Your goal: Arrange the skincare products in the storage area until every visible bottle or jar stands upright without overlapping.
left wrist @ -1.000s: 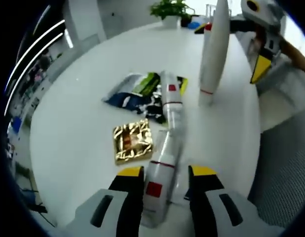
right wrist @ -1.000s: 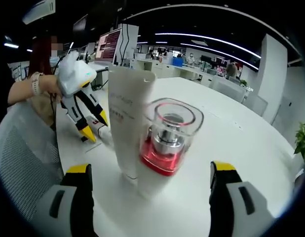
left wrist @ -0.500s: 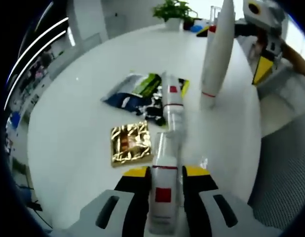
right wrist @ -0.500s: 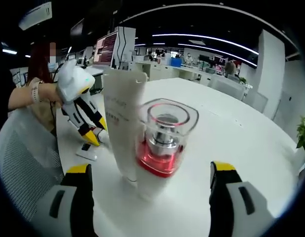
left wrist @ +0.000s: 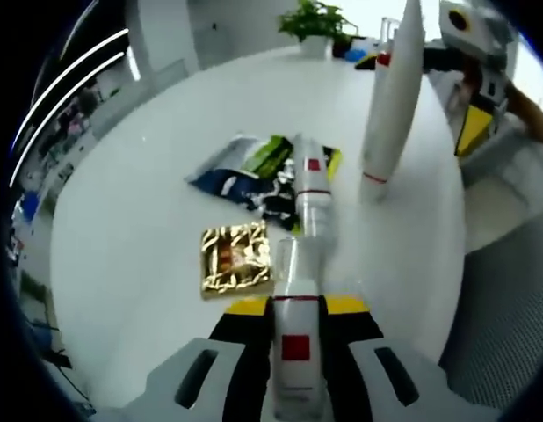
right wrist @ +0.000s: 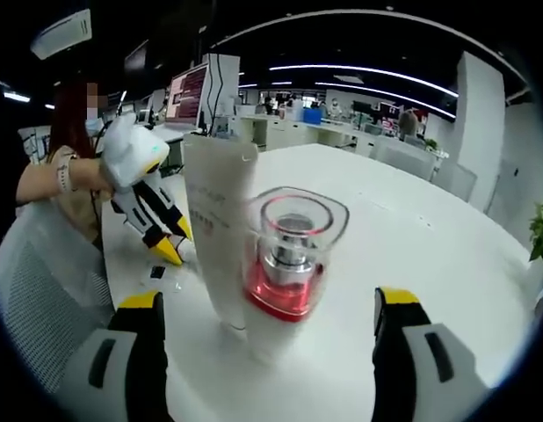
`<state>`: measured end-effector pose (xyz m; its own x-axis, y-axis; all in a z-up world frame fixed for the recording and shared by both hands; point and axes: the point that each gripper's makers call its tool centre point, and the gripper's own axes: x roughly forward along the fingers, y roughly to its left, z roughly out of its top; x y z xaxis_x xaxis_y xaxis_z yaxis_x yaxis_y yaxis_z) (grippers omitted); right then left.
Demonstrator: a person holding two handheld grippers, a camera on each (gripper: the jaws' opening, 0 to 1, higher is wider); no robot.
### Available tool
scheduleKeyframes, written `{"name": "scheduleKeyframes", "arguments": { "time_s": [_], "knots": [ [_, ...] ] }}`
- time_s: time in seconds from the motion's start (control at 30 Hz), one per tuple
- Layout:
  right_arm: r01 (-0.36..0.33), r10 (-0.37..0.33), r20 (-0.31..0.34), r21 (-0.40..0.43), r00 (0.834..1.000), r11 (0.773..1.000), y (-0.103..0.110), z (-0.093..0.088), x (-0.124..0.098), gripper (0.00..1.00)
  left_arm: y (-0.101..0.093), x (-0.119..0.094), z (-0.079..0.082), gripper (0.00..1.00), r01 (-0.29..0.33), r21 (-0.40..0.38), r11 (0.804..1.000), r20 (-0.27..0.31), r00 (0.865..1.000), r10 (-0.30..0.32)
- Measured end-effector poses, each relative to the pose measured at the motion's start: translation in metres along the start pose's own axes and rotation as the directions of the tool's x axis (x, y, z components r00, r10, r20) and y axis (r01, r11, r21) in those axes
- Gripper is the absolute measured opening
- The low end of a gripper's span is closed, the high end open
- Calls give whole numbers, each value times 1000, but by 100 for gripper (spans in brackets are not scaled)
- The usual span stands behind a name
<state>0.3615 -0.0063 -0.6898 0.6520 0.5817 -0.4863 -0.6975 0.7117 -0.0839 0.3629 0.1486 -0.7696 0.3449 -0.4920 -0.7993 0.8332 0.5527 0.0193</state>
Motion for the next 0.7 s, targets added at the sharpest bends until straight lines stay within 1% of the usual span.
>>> {"name": "scheduleKeyframes", "arguments": {
  "time_s": [0.1,0.13,0.27,0.3,0.33,0.4,0.47,0.53,0.6,0.63,0.7],
  "knots": [
    [-4,3,31,14,1000,1000,0,6,-2,98,5,-4,10,17,-34,-2,999,45,998,35],
    [-1,0,46,18,999,1000,-1,9,-3,97,8,-5,15,17,-47,-12,999,73,996,47],
    [5,-7,87,24,996,1000,-3,17,-7,95,11,-12,31,17,-61,-36,997,156,986,66],
    [8,-11,96,29,995,1000,-3,19,-7,94,11,-13,33,17,-62,-39,997,164,984,68],
    [8,-11,99,31,995,999,-4,19,-8,94,12,-15,38,17,-68,-45,997,191,979,76],
    [5,-9,103,39,995,999,-3,20,-8,93,12,-18,44,17,-74,-50,996,220,972,83],
    [6,-10,107,39,994,999,-3,21,-8,92,12,-21,49,17,-83,-48,995,238,967,92],
    [1,-6,114,43,993,999,-2,22,-9,91,11,-25,56,17,-106,-37,994,269,957,112],
    [6,-12,123,48,992,999,-3,24,-10,90,9,-28,61,17,-107,-37,994,289,951,113],
    [8,-15,128,55,992,998,-4,24,-11,90,7,-31,65,17,-106,-34,994,312,943,111],
    [11,-22,145,76,989,997,-6,27,-14,88,4,-36,70,17,-106,-33,994,332,937,111]
  ]
}}
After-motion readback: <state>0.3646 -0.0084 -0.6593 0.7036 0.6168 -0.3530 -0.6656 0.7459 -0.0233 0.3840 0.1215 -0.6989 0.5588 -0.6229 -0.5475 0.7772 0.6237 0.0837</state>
